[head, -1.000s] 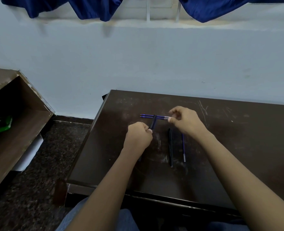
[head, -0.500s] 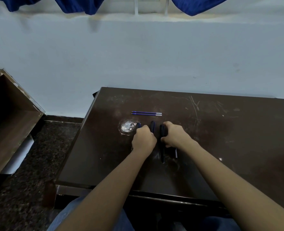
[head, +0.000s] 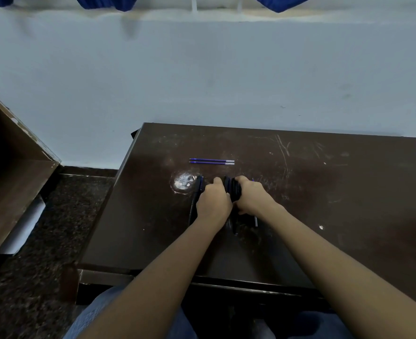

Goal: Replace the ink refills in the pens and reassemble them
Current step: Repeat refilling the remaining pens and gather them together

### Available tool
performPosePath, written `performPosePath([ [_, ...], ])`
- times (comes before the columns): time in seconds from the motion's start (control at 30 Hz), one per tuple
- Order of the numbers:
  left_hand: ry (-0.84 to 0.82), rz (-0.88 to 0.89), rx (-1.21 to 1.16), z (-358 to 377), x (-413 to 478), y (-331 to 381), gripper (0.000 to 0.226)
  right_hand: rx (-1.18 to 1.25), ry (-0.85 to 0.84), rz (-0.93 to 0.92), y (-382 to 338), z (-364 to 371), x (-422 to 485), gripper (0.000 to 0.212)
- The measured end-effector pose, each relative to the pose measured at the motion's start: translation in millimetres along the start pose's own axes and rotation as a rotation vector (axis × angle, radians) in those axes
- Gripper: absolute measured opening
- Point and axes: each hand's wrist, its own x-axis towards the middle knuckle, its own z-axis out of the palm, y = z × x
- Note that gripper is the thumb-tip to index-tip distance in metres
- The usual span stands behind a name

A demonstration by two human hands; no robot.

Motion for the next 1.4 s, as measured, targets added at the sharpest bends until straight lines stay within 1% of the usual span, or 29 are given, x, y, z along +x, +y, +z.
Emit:
performPosePath([
  [0.13, -0.009, 0.028, 0.032, 3.0, 0.5, -1.5, 0.029, 0.017, -0.006, 0.021, 0.1, 1.1, 3.5, 0.065],
  [0.53, -0.01, 0.026, 0.034, 4.4, 1.4, -1.4, 0.026, 0.012, -0.012, 0.028, 1.0, 0.4, 6.8, 0.064],
  [0.77, 0.013, 0.019, 0.042, 1.7, 1.4, -2.9, 0.026, -0.025, -0.02, 0.016, 1.2, -1.0, 8.2, 0.07],
  [0.93, 0.113, -0.039, 0.041, -2.1, 7.4, -7.6, 0.027, 0.017, 0.003, 0.039, 0.9, -7.0, 9.8, 0.068],
  [1.03, 0.146, -0.144, 0.148, -4.5, 11.2, -15.7, 0.039, 0.057, 0.027, 0.055, 1.6, -12.3, 9.8, 0.07],
  [1.13, 0.114, -0.277, 0.178, -6.2, 11.3, -23.8, 0.052, 0.076, 0.048, 0.057, 1.7, -16.3, 9.2, 0.07],
  [1.2, 0.076, -0.318, 0.156, -6.5, 10.3, -26.3, 0.051, 0.117, 0.045, 0.074, 1.3, -19.4, 9.4, 0.069],
  [1.3, 0.007, -0.338, 0.113, -13.6, 13.2, -29.3, 0.046, 0.238, 0.018, 0.098, 1.4, -21.0, 11.3, 0.06],
  [1.4, -0.116, -0.246, 0.156, -33.8, 16.5, -24.1, 0.039, 0.507, 0.028, 0.072, -3.9, -20.9, 7.8, 0.047],
])
